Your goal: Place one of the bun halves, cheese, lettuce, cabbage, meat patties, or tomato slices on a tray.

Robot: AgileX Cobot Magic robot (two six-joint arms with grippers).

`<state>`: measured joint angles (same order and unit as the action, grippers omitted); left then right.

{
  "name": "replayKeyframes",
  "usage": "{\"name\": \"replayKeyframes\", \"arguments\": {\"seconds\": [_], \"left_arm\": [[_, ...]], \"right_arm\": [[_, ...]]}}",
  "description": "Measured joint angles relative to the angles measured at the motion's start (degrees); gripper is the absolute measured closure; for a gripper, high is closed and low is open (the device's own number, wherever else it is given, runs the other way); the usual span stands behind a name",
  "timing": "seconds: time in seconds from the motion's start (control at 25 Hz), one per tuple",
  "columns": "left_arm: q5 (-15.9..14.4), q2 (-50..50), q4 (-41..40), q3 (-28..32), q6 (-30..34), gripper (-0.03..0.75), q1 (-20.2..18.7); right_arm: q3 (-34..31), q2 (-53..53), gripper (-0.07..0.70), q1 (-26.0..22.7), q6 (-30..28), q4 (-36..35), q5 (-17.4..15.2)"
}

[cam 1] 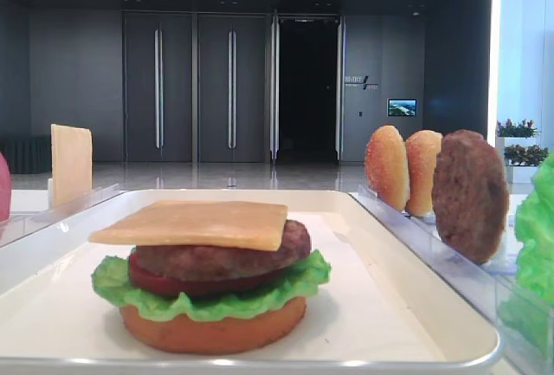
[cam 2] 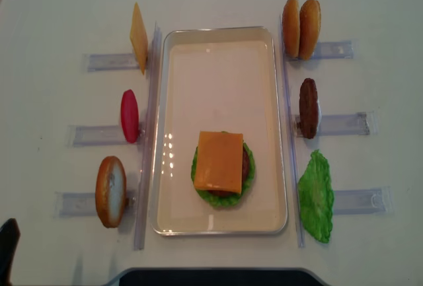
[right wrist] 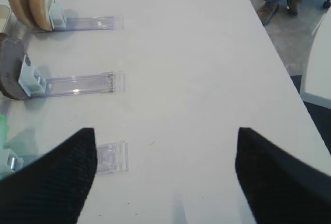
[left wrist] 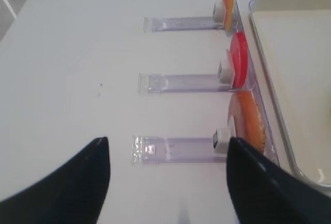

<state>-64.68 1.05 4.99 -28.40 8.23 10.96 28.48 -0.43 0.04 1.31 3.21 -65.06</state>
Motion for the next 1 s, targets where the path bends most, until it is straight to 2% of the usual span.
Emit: {"name": "replayKeyframes", "arguments": {"seconds": [1.0], "left_arm": [[0.7, 0.0, -0.6, 1.1, -1.3, 0.181, 0.0]], "right_arm": [[0.0, 0.0, 0.076, 0.0, 0.0, 0.0, 0.0]]}}
